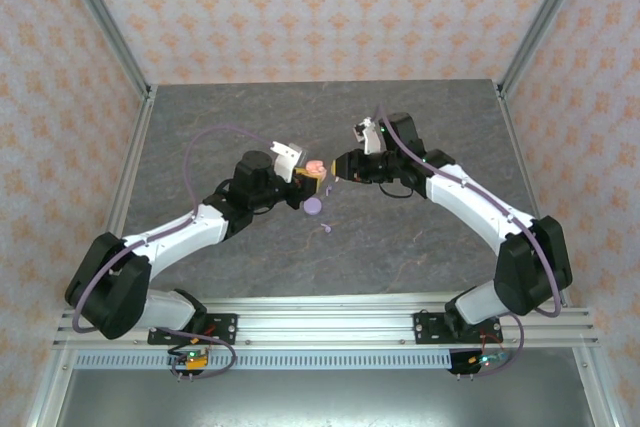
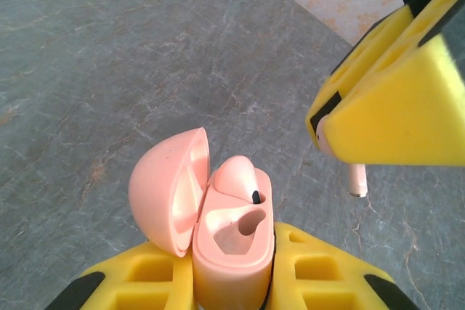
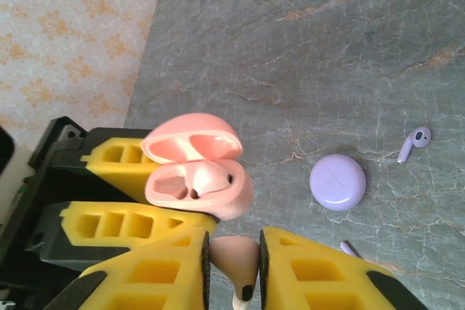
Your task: Insert the wireless bluetooth earbuds into the charging case
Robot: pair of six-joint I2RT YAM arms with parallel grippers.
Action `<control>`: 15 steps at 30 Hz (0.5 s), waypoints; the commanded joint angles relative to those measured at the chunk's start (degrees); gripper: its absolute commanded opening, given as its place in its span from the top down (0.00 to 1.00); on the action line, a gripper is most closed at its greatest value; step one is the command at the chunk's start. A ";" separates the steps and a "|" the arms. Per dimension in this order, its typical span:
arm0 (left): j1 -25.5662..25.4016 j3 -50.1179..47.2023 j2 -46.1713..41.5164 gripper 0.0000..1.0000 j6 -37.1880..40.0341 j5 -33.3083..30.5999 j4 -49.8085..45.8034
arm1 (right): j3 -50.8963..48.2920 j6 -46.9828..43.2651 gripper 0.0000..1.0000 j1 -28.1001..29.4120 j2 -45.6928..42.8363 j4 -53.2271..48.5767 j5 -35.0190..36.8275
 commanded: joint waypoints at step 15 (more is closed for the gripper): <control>-2.31 5.33 4.32 0.80 2.49 9.18 1.24 | 7.10 -2.32 0.76 2.30 -0.29 -2.73 4.81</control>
